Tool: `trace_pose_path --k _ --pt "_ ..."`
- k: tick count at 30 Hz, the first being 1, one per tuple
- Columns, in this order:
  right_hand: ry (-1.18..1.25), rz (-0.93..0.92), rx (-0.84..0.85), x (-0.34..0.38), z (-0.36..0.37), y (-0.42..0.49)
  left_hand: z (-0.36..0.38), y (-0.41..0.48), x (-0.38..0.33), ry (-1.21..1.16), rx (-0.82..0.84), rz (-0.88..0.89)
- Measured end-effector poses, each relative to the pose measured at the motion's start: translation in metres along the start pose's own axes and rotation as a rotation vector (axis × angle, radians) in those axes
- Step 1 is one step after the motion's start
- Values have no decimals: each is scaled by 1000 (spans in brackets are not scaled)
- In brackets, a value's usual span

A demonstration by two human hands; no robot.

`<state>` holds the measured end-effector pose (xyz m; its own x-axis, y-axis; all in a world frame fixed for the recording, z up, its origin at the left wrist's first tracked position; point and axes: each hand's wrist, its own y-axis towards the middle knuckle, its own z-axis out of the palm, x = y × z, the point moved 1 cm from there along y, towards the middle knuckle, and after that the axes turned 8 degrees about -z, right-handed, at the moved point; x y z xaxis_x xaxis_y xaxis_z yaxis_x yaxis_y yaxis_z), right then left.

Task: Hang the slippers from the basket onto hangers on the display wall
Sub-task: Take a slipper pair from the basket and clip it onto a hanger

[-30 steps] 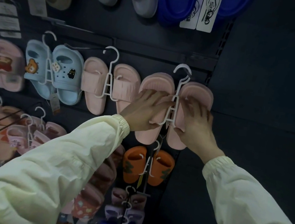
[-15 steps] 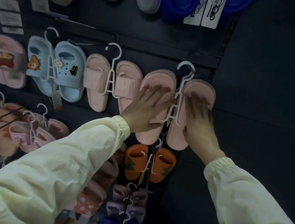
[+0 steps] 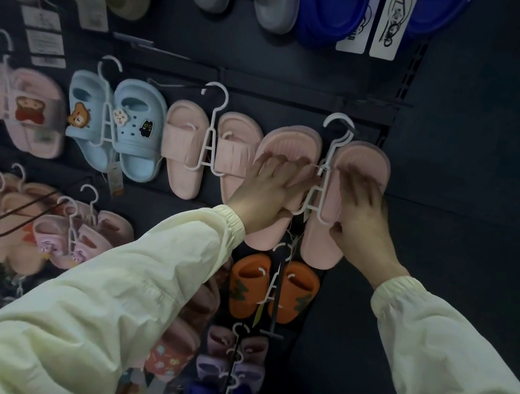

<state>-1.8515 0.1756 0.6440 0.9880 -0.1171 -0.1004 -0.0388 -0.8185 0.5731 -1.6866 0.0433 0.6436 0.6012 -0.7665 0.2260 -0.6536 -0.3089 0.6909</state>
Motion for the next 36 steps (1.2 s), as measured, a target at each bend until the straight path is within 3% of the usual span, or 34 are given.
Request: trace_pose_path --k 24,36 --pt "206 54 -38 -16 -8 21 0 13 -3 -76 93 -59" --pt "75 20 -62 -11 3 1 10 8 -2 -105 20 -56"
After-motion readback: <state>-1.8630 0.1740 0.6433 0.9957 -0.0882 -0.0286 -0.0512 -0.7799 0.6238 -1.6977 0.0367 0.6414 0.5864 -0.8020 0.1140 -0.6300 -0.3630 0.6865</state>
